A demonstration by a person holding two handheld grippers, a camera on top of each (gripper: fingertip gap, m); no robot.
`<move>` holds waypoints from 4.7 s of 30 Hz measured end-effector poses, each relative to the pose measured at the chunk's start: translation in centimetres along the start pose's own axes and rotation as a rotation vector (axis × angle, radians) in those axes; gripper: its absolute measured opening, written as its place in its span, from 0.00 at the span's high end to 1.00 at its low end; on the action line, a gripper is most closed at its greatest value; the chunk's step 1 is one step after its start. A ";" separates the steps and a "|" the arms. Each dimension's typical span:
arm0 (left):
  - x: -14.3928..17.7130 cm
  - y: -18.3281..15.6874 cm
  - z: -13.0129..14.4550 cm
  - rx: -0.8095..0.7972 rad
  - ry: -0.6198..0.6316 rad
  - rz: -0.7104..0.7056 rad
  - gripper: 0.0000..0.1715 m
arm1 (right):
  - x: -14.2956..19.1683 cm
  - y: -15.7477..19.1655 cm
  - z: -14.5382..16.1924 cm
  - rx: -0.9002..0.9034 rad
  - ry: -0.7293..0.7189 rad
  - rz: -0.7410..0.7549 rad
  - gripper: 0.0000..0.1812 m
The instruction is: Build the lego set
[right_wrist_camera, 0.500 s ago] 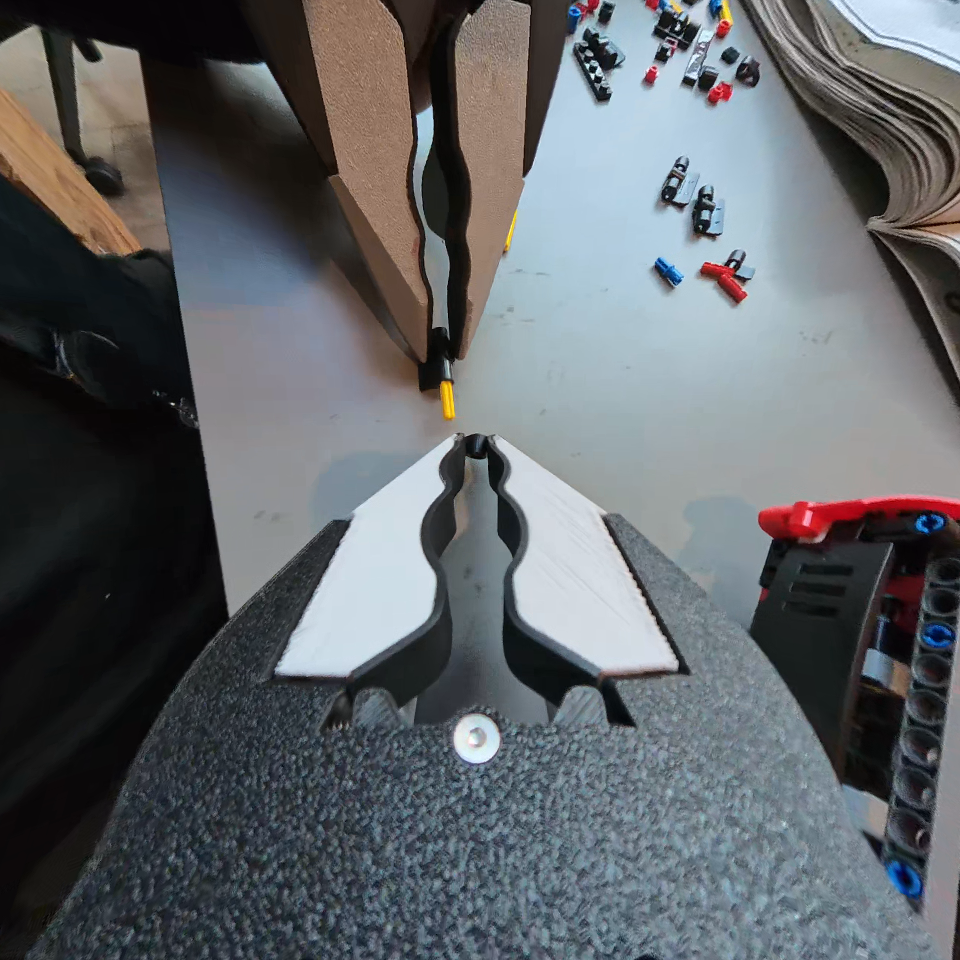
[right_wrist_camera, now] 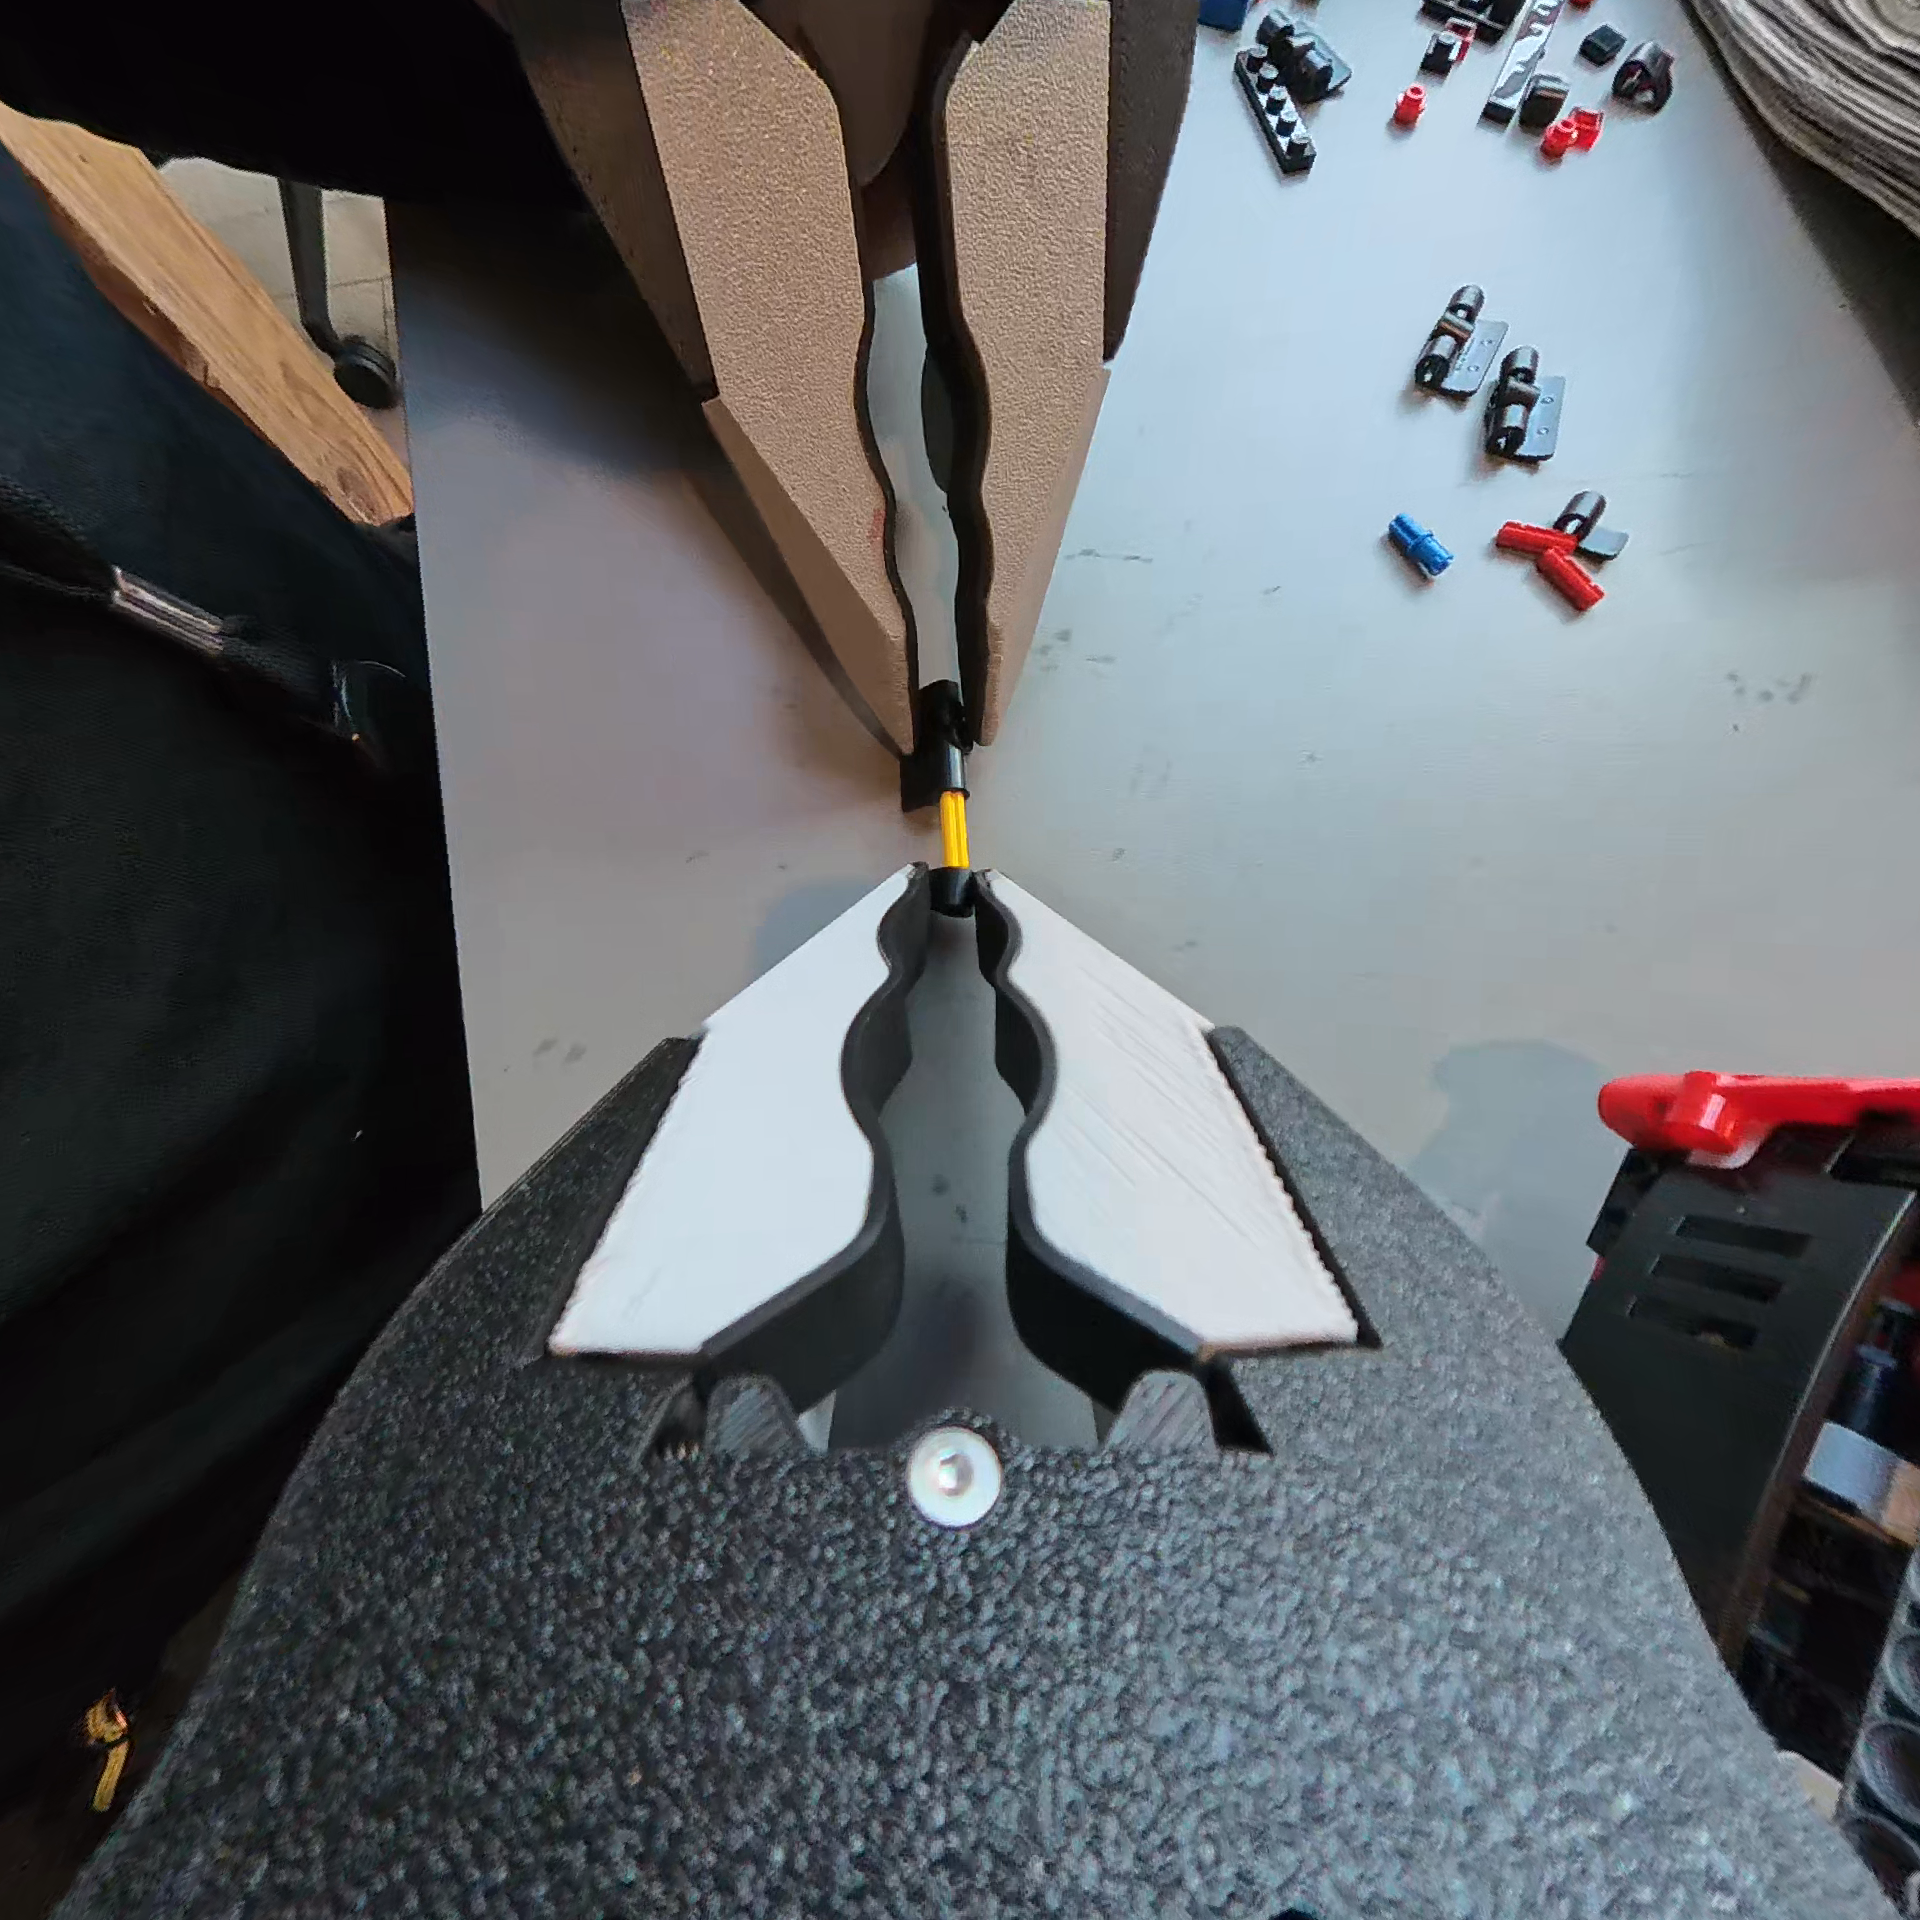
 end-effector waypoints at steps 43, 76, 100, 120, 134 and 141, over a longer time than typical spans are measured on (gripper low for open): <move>0.1 0.0 -0.6 -0.193 0.189 0.061 0.96 | -0.5 0.2 -0.9 0.009 0.120 -0.141 0.96; 1.2 0.0 -0.3 0.010 0.064 0.010 0.90 | -1.0 -0.1 -1.0 0.053 0.062 0.001 0.94; -0.1 -0.4 0.1 0.026 0.073 0.094 0.95 | 0.2 0.8 0.5 -0.052 0.069 -0.002 1.00; -0.4 0.2 -0.3 -0.018 0.056 0.048 1.00 | -0.2 1.0 0.2 -0.084 0.039 0.003 1.00; 6.6 2.0 2.2 0.021 0.111 -0.152 0.95 | -0.5 2.2 -2.0 -0.146 -0.055 0.041 0.90; 5.2 -0.5 5.1 0.115 0.134 -0.163 0.93 | -3.0 3.8 -4.8 -0.079 -0.063 0.021 0.85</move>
Point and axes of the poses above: each gripper's, where its closed fingertips meet, x back along the fingers, z out of its underside, y = z × x across the jaws, the point moved 4 cm from there along x, back along the fingers, and after that the axes turned 12 degrees about x, right-handed, at the moved point
